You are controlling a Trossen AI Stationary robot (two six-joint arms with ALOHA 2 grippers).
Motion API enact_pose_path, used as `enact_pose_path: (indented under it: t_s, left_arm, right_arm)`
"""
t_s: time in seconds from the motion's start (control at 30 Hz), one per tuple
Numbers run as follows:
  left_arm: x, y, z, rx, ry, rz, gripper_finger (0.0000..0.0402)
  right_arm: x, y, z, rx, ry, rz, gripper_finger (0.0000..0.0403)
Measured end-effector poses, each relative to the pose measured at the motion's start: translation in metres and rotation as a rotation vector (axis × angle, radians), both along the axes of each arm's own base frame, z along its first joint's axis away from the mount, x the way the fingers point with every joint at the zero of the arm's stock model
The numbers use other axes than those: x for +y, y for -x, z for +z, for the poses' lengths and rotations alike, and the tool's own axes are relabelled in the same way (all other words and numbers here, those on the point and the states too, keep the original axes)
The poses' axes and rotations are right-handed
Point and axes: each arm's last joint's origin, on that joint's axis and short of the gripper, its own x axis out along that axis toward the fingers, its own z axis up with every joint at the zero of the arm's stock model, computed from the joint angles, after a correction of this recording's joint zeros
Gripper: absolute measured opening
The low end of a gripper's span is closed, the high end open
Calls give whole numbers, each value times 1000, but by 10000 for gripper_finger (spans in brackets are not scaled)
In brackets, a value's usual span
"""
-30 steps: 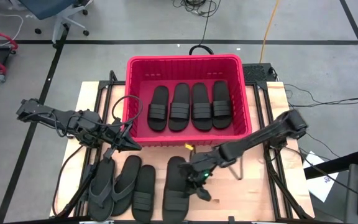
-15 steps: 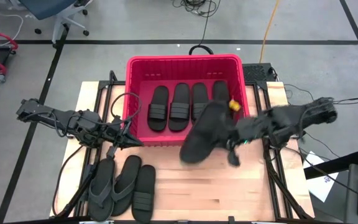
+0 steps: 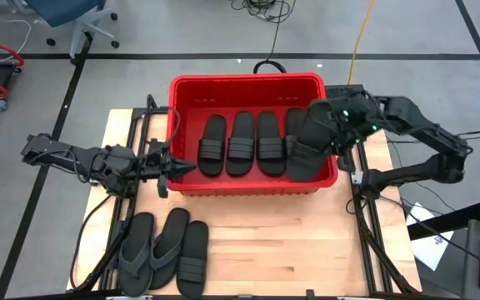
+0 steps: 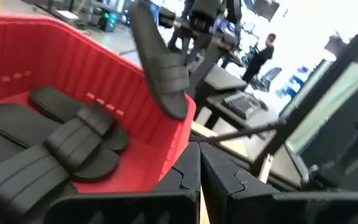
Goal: Pick and place slides into bin
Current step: Put the black slide into the red bin
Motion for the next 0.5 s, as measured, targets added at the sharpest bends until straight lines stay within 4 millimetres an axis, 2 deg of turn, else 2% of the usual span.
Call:
enact_pose_path:
  t_s: [0.2, 0.37, 0.5]
  left_arm:
    - [1, 0, 2, -22, 6, 30, 3]
    - [1, 0, 2, -18, -19, 18, 3]
    - [0, 0, 2, -11, -91, -3, 3]
  right_arm:
    - [-42, -16, -17, 47, 53, 29, 4]
    - [-74, -34, -40, 66, -15, 139, 4]
    - [-94, -48, -61, 114, -94, 154, 4]
